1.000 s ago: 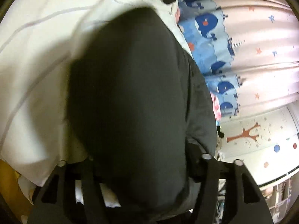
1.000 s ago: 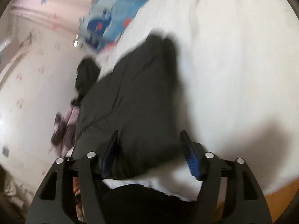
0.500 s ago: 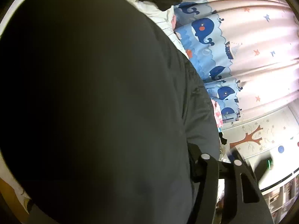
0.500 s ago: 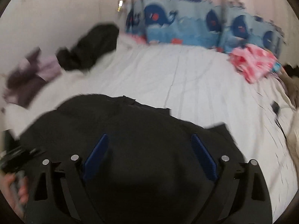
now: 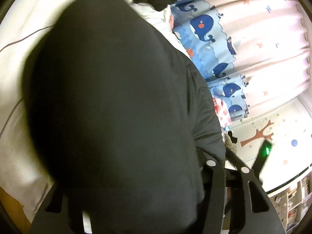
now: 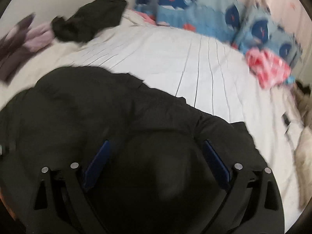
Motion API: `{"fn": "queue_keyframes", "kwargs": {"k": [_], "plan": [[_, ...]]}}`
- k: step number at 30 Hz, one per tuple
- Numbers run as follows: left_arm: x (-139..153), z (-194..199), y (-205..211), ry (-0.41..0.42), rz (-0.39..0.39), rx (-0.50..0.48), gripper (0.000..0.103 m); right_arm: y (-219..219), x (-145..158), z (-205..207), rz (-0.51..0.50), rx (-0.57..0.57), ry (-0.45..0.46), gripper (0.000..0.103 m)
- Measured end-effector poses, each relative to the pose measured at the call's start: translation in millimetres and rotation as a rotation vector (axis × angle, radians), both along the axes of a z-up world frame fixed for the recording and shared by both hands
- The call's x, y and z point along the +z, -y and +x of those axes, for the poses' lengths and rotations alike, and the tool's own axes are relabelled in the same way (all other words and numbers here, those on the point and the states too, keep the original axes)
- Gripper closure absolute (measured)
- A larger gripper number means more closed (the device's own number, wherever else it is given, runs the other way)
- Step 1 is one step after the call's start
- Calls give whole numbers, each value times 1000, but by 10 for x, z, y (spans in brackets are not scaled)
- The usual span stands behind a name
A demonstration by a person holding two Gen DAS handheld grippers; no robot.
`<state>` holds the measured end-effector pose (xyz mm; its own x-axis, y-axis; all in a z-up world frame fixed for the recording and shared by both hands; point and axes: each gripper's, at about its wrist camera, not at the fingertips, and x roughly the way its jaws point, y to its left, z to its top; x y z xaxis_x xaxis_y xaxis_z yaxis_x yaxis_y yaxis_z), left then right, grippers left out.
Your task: Fold large clothes
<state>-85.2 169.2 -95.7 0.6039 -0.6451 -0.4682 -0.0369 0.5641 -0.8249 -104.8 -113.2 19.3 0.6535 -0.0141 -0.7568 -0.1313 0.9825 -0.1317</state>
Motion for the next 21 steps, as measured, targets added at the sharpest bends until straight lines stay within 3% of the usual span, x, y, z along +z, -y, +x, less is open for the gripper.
{"fn": "queue_keyframes", "kwargs": {"k": [2, 4, 6, 10, 15, 17, 18, 20, 21], "plan": [[-35, 34, -23, -21, -37, 20, 42, -157, -225, -43, -83, 45, -64, 11], [10, 63, 6, -31, -28, 35, 39, -225, -385, -31, -124, 55, -70, 9], [57, 65, -20, -44, -39, 38, 37, -202, -334, 19, -93, 32, -110, 9], [61, 102, -150, -58, -38, 38, 35, -285, 0, -375, -42, 61, -5, 10], [78, 190, -219, -47, -16, 47, 33, -438, -324, -444, -113, 103, -79, 9], [112, 200, -245, -33, -21, 35, 36, -382, -197, -436, -73, 72, -104, 9], [112, 204, -275, -32, -23, 32, 38, -395, -60, -529, -55, 80, -60, 9], [83, 230, -352, -32, -49, 24, 41, -459, 58, -717, -78, 102, -14, 9], [81, 239, -375, -31, -52, 24, 41, -499, 7, -746, -90, 115, -38, 9]]}}
